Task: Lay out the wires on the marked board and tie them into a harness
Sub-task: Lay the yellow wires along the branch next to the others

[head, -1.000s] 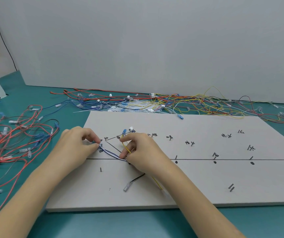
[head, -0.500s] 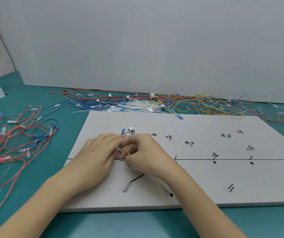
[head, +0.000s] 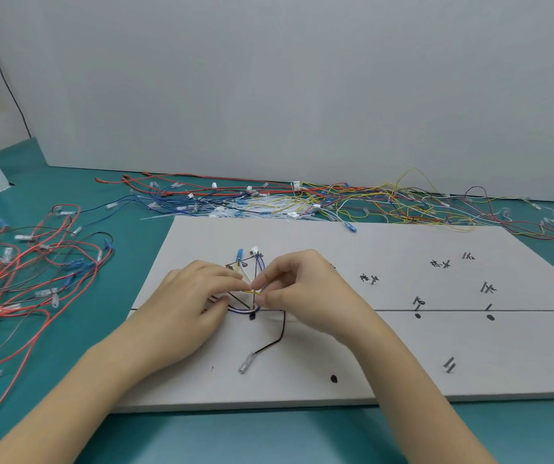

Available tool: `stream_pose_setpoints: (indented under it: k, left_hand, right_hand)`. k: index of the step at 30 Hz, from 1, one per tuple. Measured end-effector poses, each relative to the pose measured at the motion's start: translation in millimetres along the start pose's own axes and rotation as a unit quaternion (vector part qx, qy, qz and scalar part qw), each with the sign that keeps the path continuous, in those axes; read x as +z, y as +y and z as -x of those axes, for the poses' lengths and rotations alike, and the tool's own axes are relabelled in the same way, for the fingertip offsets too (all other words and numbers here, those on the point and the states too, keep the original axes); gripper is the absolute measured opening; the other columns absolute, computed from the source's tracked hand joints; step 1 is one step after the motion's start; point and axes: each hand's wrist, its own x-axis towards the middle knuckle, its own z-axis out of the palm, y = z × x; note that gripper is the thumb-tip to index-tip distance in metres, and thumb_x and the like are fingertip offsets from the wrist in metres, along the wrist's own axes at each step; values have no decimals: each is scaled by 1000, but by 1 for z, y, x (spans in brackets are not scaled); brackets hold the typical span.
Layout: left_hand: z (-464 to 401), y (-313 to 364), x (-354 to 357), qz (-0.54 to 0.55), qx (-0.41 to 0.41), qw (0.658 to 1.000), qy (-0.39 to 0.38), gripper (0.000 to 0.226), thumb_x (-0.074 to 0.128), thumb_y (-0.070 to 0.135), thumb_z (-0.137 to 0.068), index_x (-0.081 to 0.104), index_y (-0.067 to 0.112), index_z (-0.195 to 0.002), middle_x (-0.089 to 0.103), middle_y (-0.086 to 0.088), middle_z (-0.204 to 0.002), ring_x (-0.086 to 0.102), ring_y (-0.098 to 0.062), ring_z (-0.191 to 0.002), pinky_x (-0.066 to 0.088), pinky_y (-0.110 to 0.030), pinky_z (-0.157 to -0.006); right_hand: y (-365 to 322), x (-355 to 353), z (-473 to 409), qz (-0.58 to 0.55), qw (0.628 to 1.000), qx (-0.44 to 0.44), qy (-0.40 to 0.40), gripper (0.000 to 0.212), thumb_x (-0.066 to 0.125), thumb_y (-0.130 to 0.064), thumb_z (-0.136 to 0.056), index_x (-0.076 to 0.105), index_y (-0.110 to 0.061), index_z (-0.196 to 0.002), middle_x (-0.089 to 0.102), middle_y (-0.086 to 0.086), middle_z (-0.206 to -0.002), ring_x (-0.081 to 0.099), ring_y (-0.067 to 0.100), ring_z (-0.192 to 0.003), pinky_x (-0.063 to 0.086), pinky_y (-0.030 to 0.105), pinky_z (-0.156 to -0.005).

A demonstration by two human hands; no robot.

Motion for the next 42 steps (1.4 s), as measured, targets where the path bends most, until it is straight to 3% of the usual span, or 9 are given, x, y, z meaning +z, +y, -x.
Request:
stream_pose_setpoints:
  k: [2, 7, 13, 17, 21, 26, 33, 37, 42]
  left_hand:
    - [0, 2, -2, 3, 7, 1000, -2, 42, 46, 15, -85, 70, 36, -114, 49, 36, -111, 50, -9, -117, 39, -39, -99]
    - [0, 3, -1, 15, -4, 1000, -6, 52, 52, 0, -89, 70, 46, -105, 54, 37, -108, 43, 0, -111, 32, -38, -100]
    - [1, 5, 2, 30, -1, 1000, -1, 38, 59, 9, -90, 72, 44, -97, 59, 34, -102, 45, 1, -109, 33, -39, -98]
    - [2, 7, 2, 34, -6, 999, -10, 19, 55, 39, -89, 70, 50, -92, 59, 31, -101, 45, 3, -107, 32, -34, -97]
    - [1, 5, 5, 43, -25, 999, -7, 34, 39, 68, -81, 69, 52, -80, 59, 28, -100, 46, 2, -104, 30, -30, -93]
    - [-3, 4, 11, 25, -29, 999, 24, 30, 54, 56, -91, 72, 41, -73, 59, 25, -90, 49, 2, -94, 34, -35, -90]
    - [-8, 8, 16, 43, -69, 995, 64, 25, 67, 51, -82, 69, 38, -61, 63, 21, -82, 53, 1, -89, 38, -39, -86]
    - [-9, 16, 18, 31, -68, 995, 59, 17, 69, 52, -79, 66, 37, -71, 59, 19, -85, 50, -7, -91, 39, -37, -85]
    - [-10, 24, 21, 18, -10, 999, 40, 24, 68, 42, -85, 64, 35, -108, 54, 18, -102, 42, -11, -102, 39, -35, -92]
  right_hand:
    - [0, -7, 1, -18, 1000, 12, -18, 16, 72, -1, -79, 73, -16, -79, 68, 7, -70, 61, 13, -61, 47, 20, -61]
    - [1, -22, 5, 4, 997, 53, -57, 3, 74, -6, -79, 74, -9, -80, 70, 3, -63, 54, 10, -49, 44, 21, -53]
    - [5, -50, 10, 12, 997, 79, -14, 9, 79, -18, -76, 76, -11, -72, 63, -2, -53, 41, 8, -43, 33, 19, -43]
    - [6, -61, 11, -50, 997, 64, 20, 9, 75, -10, -81, 75, -11, -71, 68, 1, -59, 55, 7, -47, 44, 16, -46]
    - [9, -65, 10, -97, 993, 57, 44, 5, 72, -5, -83, 74, -7, -80, 74, 8, -72, 66, 12, -60, 53, 19, -58]
    - [6, -57, 8, -173, 983, 24, 57, 6, 70, -5, -84, 74, -5, -89, 75, 10, -80, 69, 13, -68, 57, 21, -68]
    - [5, -50, 7, -155, 985, 7, 80, 5, 72, -14, -85, 77, -13, -87, 75, -1, -85, 64, 5, -73, 54, 19, -64]
    - [6, -49, 7, -186, 981, 17, 61, 6, 68, -9, -88, 74, -7, -89, 75, 6, -80, 67, 14, -71, 56, 25, -67]
    - [5, -45, 7, -197, 978, 19, 63, 7, 67, -6, -88, 72, -2, -91, 74, 9, -78, 69, 17, -68, 58, 27, -67]
